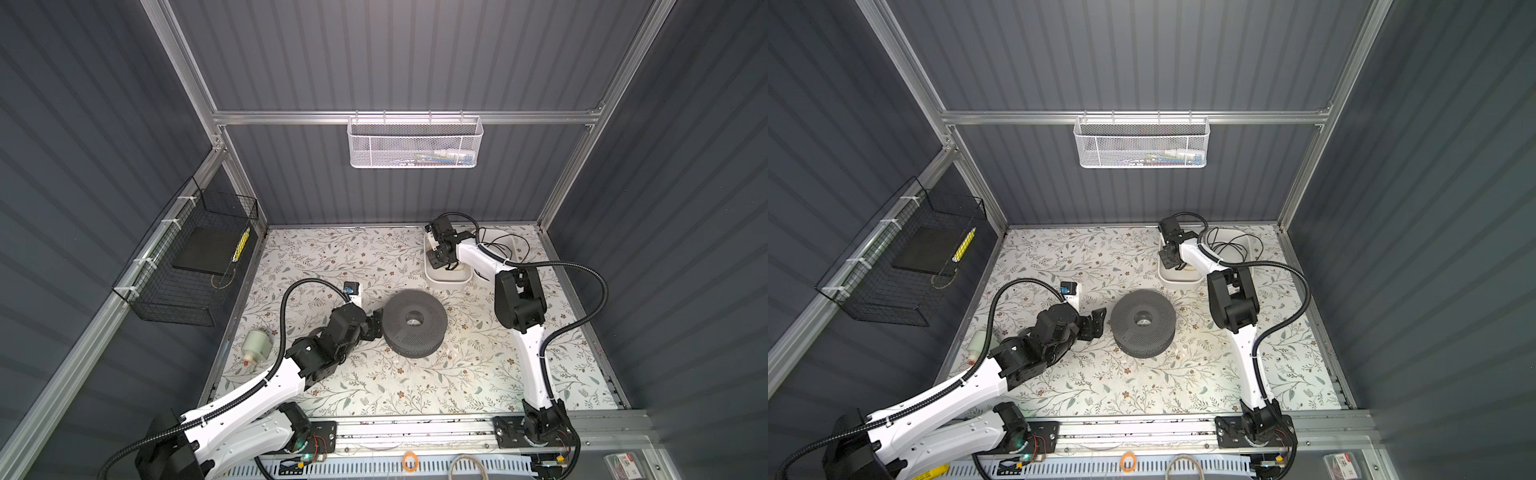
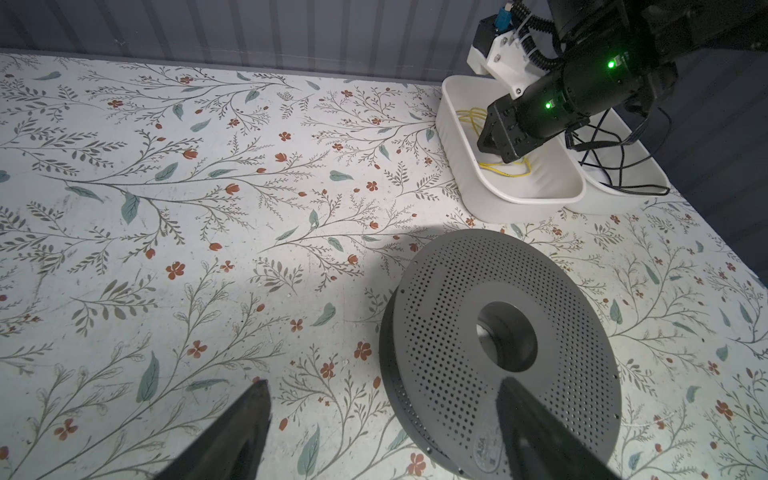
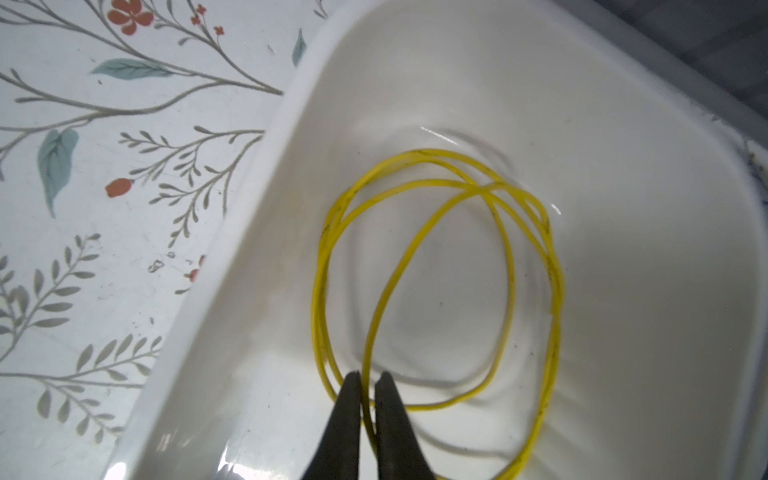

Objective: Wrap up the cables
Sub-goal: 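Reach the right gripper into the tub and pinch the yellow wire, then lift the yellow wire with the right gripper and carry it over the spool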

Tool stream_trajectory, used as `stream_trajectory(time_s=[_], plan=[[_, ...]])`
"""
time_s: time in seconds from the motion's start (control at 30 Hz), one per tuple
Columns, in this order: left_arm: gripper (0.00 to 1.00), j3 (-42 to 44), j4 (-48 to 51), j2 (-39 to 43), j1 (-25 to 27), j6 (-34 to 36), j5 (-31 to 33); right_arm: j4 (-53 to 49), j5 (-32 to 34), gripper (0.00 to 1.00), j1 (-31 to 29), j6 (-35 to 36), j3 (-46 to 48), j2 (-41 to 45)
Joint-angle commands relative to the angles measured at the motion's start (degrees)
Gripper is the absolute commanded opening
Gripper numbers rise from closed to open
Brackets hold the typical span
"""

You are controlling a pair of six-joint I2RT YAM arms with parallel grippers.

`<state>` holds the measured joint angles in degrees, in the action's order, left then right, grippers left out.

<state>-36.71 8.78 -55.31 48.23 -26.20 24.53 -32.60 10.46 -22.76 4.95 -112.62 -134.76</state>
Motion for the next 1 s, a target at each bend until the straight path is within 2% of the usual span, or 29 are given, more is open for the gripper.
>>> stream_trajectory(time_s=[0.0, 0.3, 0.67, 0.97], plan=[[0.86, -2.3, 0.1, -0.4, -0.1, 1.4, 1.2, 0.9, -0.1, 0.06, 0.1, 0.0, -0.1, 1.8], [0.87, -2.6, -0.3, -0.8, -0.1, 1.5, 1.5, 3.7, 0.0, 0.00, -0.1, -0.6, 2.9, 9.7], [0.87, -4.3, -0.3, -1.2, -0.1, 1.8, 0.8, 5.5, -1.3, 0.00, -0.5, -2.5, 9.5, 22.0], [0.85, -10.4, 1.1, -3.5, -0.2, 2.7, -1.4, 5.5, -5.9, 0.00, -3.3, -7.0, 16.0, 34.1]])
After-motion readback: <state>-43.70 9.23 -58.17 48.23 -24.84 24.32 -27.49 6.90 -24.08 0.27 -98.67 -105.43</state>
